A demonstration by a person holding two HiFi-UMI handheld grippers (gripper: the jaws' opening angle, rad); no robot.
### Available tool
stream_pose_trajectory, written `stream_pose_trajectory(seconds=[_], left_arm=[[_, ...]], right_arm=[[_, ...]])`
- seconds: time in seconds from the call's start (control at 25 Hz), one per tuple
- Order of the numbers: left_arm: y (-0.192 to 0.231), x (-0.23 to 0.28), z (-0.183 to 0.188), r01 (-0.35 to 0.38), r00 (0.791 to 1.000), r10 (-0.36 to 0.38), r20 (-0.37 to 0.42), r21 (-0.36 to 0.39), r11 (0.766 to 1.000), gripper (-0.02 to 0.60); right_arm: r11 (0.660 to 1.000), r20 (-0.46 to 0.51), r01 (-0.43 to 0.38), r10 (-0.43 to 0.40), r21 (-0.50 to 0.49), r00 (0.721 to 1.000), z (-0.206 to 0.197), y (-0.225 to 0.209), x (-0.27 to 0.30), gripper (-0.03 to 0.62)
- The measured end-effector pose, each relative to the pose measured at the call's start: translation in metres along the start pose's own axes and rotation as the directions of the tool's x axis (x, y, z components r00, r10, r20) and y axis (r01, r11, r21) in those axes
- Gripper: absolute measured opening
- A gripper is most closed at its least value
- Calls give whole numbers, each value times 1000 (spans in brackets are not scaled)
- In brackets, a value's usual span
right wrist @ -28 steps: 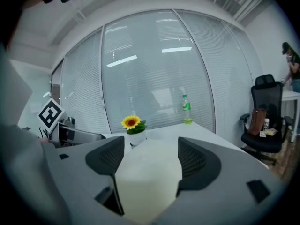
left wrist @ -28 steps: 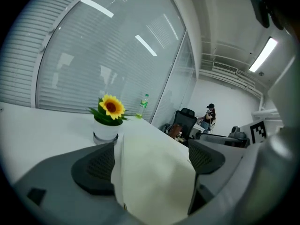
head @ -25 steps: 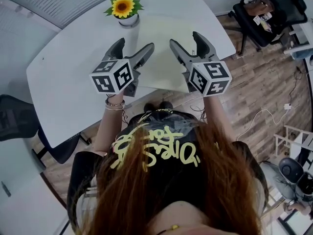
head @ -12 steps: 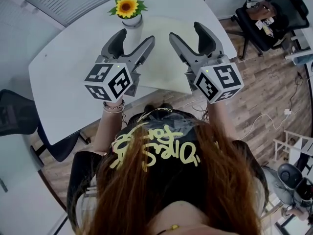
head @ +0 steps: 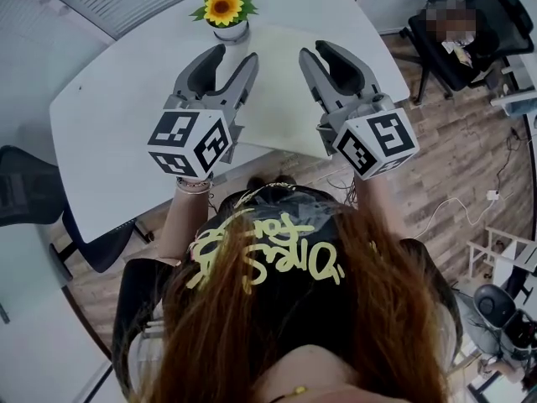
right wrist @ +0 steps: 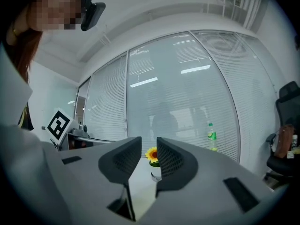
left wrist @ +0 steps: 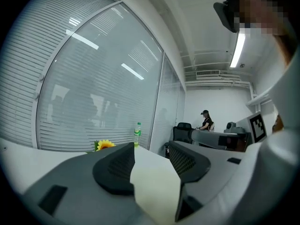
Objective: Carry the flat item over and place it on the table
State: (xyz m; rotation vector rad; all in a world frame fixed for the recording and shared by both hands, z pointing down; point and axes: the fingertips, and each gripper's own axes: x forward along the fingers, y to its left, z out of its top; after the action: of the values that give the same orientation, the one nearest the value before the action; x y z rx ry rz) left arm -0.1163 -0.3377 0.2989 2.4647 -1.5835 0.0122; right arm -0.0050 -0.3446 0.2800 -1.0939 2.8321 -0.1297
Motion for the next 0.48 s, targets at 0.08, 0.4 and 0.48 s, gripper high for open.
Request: stream_pose_trajectory(seconds=[0.08,0.4,0.48], left_arm=[[2,-1,0,-11,1000,11,1,3,1000,213],[4,-5,4,-48,998,47,40,16,999,127],[6,-6,4,-58,997,58,46,7,998,107]], right_arm=[[1000,6,-1,1,0,1000,0,1,1,76],[1000,21,-10,10,9,1000,3,6,2,34],[1000,26,-11,11,6,1000,3,7,2,29]])
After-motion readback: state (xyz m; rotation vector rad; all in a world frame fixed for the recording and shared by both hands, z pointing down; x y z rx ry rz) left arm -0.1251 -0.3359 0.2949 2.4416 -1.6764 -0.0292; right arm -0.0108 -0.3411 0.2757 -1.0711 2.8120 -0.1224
